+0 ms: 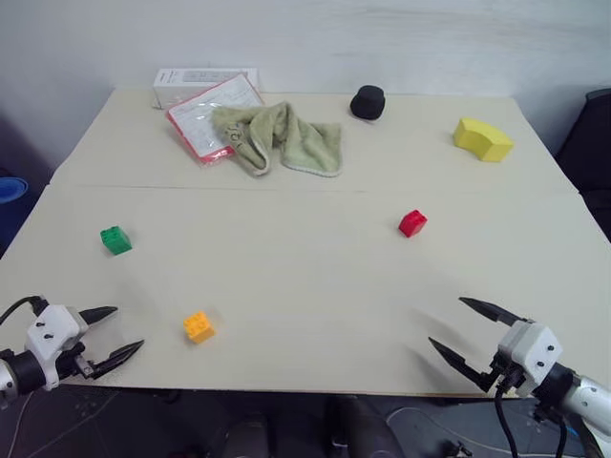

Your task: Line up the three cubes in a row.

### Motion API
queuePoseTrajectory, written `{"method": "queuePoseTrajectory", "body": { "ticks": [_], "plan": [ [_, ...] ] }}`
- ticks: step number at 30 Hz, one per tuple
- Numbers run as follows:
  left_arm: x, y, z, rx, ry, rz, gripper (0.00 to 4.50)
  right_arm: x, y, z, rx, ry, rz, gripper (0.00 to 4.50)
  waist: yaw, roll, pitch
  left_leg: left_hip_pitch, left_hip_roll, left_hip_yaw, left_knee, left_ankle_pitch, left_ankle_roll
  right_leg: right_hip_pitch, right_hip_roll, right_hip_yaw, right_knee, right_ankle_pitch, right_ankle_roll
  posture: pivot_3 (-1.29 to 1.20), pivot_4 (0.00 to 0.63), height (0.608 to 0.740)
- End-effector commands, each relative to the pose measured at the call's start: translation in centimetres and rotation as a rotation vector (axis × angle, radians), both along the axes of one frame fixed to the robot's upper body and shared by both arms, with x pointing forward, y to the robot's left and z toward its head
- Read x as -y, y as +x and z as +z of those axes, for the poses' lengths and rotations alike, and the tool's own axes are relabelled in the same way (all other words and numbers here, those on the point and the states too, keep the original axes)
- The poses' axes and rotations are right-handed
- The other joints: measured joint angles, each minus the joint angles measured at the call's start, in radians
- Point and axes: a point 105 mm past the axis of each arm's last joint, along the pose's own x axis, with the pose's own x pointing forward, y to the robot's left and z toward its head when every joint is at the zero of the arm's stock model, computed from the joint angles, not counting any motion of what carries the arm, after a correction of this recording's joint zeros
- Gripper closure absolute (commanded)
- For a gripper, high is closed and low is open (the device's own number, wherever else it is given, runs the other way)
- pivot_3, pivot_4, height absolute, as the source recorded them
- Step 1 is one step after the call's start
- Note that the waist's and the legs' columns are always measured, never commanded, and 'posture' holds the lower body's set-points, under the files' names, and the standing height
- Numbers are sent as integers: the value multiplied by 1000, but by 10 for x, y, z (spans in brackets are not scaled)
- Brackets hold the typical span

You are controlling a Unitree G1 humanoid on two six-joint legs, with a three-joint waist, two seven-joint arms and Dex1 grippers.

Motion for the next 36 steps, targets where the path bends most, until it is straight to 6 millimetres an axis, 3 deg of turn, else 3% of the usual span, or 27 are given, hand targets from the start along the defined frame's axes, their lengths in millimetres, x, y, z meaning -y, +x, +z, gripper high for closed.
{"method": "queuePoseTrajectory", "body": {
  "ticks": [1, 7, 11, 15, 18, 21, 24, 29, 32, 36],
  "plan": [
    [5, 2, 6, 16, -33, -12, 110, -1, 6, 10, 39, 50, -24, 0, 0, 0, 0, 0, 0, 0, 0, 0, 0, 0, 0, 0, 0, 0, 0, 0, 150, 740],
    [55, 25, 40, 54, -233, -182, 110, 23, 18, 28, 125, 226, -283, 0, 8, -1, 0, 0, 0, 0, 3, 0, 0, 1, -1, 1, 2, 0, 0, 0, 150, 740],
    [93, 42, 62, 114, -276, -299, 110, 51, 6, 18, 123, 237, -428, 0, 21, 0, 0, 0, -1, 0, 2, 1, 0, 1, -1, 1, 2, 0, 0, 0, 150, 740],
    [116, 52, 71, 141, -302, -369, 110, 65, 2, 12, 139, 252, -520, 0, 18, 1, 0, 0, 0, 1, 1, 1, -1, 1, 0, 1, 2, 0, 0, 0, 150, 740],
    [124, 60, 76, 161, -317, -406, 110, 61, 31, 34, 187, 359, -517, 0, -3, 0, 0, 3, 0, 5, 3, 1, 0, 1, 1, 5, 5, 1, 1, 0, 150, 740],
    [142, 68, 82, 168, -372, -459, 110, 36, 79, 66, 154, 382, -372, 0, -22, 3, 5, 8, -1, 11, 3, 2, 0, 6, 3, 13, 9, 2, 2, 0, 150, 740],
    [154, 76, 84, 180, -396, -487, 110, 23, 112, 78, 73, 366, -327, 0, -22, 5, 6, 11, 0, 11, 3, 2, -1, 8, 6, 14, 8, 2, 2, 0, 150, 740],
    [164, 81, 78, 151, -419, -530, 110, 6, 174, 89, -55, 309, -334, 0, -7, 4, 6, 2, 3, 10, 2, 8, -14, -7, 11, 14, 12, -2, 0, 0, 150, 740],
    [166, 82, 76, 162, -427, -535, 110, -5, 192, 86, -115, 298, -318, 0, -5, 4, 6, -10, 3, 13, 7, 8, -12, -20, 9, 15, 16, -2, 0, 0, 150, 740],
    [172, 83, 77, 204, -405, -538, 110, -16, 205, 72, -182, 262, -277, 0, -4, 4, 6, -12, 3, 13, 12, 6, -9, -21, 8, 15, 16, -1, 1, 0, 150, 740]
  ]
}}
